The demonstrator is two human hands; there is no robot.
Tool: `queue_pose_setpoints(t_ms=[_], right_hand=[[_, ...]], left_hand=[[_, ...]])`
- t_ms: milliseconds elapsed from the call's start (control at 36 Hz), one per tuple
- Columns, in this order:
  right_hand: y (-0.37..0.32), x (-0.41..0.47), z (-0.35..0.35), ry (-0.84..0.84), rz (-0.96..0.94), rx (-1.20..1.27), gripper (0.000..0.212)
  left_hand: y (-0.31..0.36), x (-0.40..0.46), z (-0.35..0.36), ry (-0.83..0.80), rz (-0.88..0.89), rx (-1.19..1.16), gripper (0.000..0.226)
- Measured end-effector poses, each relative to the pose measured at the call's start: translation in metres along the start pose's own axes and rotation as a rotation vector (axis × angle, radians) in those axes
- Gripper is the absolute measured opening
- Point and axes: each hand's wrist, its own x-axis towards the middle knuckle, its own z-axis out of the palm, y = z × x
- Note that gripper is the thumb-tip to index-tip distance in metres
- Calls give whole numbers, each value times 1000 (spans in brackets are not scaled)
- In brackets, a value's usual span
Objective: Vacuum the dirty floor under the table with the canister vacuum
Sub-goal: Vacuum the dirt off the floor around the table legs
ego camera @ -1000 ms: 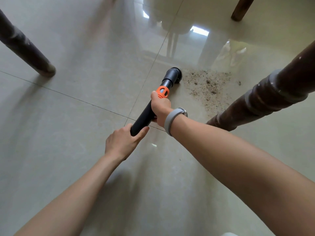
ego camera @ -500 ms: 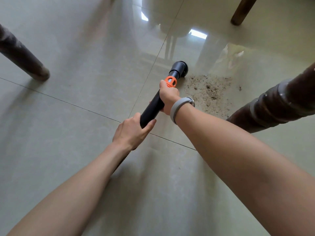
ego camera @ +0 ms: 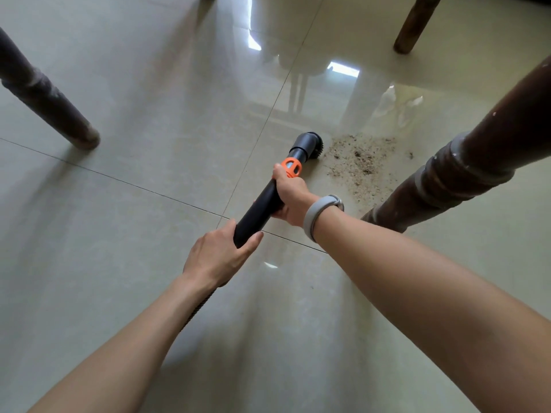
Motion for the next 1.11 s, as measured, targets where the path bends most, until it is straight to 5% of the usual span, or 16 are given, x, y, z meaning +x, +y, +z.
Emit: queue_pose_setpoints(t_ms=[639, 1111], right_hand=[[59, -49, -13, 61, 123, 165, 33], [18, -23, -15, 84, 40, 49, 34]], left_hand=[[-32, -38, -2, -44, 137, 154, 38], [-4, -6, 7, -3, 90, 120, 37]])
